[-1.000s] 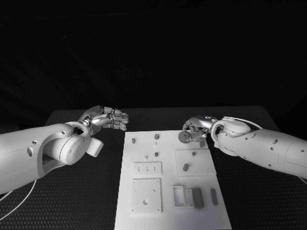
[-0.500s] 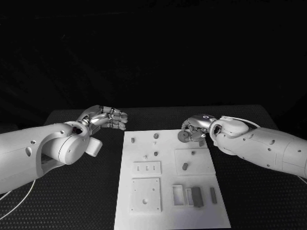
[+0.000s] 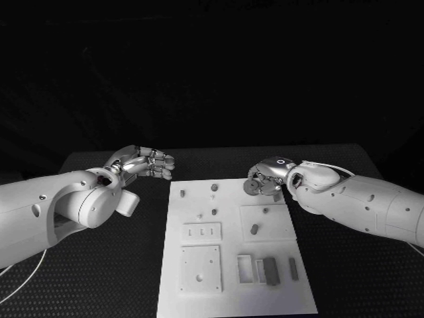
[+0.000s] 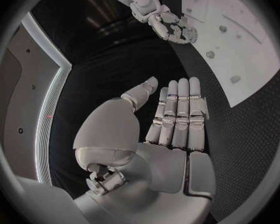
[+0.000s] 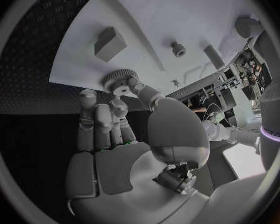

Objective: Assemble the parts on the task board

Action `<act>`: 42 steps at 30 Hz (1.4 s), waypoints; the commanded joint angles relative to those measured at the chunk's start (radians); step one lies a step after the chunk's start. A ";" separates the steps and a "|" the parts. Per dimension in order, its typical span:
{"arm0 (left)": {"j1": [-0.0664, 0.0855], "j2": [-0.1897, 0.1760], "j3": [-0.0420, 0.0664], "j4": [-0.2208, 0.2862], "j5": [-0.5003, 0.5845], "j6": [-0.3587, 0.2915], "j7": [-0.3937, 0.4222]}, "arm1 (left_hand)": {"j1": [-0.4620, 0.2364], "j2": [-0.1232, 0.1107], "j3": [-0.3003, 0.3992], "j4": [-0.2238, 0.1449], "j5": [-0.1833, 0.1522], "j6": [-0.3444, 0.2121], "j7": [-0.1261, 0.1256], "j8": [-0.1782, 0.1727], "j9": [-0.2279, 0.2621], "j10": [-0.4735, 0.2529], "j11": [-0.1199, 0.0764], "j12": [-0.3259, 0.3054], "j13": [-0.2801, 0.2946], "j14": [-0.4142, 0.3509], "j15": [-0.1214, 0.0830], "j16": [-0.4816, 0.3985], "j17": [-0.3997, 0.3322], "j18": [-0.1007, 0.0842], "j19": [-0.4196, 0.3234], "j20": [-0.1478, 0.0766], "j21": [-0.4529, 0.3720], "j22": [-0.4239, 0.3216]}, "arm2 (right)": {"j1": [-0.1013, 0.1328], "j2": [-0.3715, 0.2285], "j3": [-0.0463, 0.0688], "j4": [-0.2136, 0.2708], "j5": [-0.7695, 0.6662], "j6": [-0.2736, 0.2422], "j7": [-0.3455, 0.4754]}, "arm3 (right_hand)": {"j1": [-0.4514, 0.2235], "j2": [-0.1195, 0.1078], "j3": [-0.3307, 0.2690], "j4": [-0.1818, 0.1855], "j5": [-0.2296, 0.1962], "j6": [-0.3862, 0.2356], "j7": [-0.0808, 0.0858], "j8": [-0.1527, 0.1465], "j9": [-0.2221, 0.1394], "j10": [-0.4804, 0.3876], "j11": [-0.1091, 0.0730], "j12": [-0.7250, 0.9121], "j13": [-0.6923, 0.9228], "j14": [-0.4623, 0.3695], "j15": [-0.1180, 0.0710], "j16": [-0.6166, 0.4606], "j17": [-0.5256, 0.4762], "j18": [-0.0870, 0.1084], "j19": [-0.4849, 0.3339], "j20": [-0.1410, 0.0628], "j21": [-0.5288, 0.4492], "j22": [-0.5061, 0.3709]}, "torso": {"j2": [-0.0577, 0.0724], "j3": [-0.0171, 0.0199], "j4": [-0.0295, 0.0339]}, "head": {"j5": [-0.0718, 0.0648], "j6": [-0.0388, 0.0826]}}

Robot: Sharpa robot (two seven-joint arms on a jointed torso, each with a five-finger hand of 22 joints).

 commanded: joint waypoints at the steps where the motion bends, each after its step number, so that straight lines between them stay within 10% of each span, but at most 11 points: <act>1: 0.001 0.000 0.001 0.003 -0.003 0.012 0.008 | -0.004 -0.002 0.003 -0.003 0.001 -0.005 0.000 -0.005 0.002 0.002 0.004 -0.005 0.002 -0.005 0.004 -0.005 0.001 -0.002 -0.006 -0.001 -0.007 0.001 | -0.017 0.000 -0.011 -0.005 -0.041 0.050 -0.009 | 0.004 0.032 0.003 -0.008 0.000 0.109 -0.007 0.019 0.012 -0.044 -0.013 0.005 -0.003 0.009 -0.008 0.006 0.003 0.043 0.003 -0.004 0.007 0.017 | 0.000 -0.0006 -0.0006 | 0.000 -0.002; 6: 0.001 0.000 0.001 0.004 -0.003 0.012 0.009 | -0.005 -0.002 0.003 -0.002 0.001 -0.005 0.000 -0.005 0.002 0.002 0.004 -0.006 0.002 -0.005 0.004 -0.005 0.002 -0.002 -0.006 -0.001 -0.007 0.001 | -0.017 -0.004 -0.011 0.010 -0.071 0.032 -0.028 | -0.032 0.090 -0.002 0.016 0.000 0.156 -0.026 0.043 0.025 -0.033 -0.031 0.003 -0.011 0.020 -0.023 0.007 0.008 0.043 0.006 -0.003 0.009 0.017 | 0.000 -0.0008 -0.0001 | 0.000 -0.001; 30: 0.003 -0.006 0.001 0.012 -0.003 0.007 0.010 | -0.006 -0.003 0.003 -0.002 0.001 -0.005 0.000 -0.005 0.003 0.002 0.004 -0.008 0.002 -0.005 0.004 -0.007 0.004 -0.002 -0.007 -0.001 -0.007 0.002 | 0.023 0.011 0.006 0.248 -0.304 -0.124 -0.186 | -0.035 0.080 0.001 -0.004 0.000 0.197 -0.049 0.064 0.047 -0.002 -0.055 0.000 -0.025 0.066 -0.047 0.010 0.037 0.043 0.028 -0.018 0.016 0.014 | 0.000 -0.0024 -0.0009 | 0.009 0.010; 42: 0.006 0.003 0.001 0.006 -0.003 0.008 0.010 | -0.005 -0.002 0.003 -0.003 0.001 -0.005 0.000 -0.006 0.003 0.003 0.004 -0.008 0.003 -0.004 0.004 -0.008 0.005 -0.001 -0.007 -0.001 -0.008 0.003 | -0.006 0.114 -0.014 0.210 -0.362 -0.143 -0.212 | -0.035 0.078 0.002 -0.004 0.000 0.197 -0.050 0.064 0.048 0.002 -0.056 -0.002 -0.027 0.069 -0.048 0.009 0.035 0.043 0.030 -0.020 0.016 0.013 | 0.002 -0.0015 0.0020 | 0.013 0.011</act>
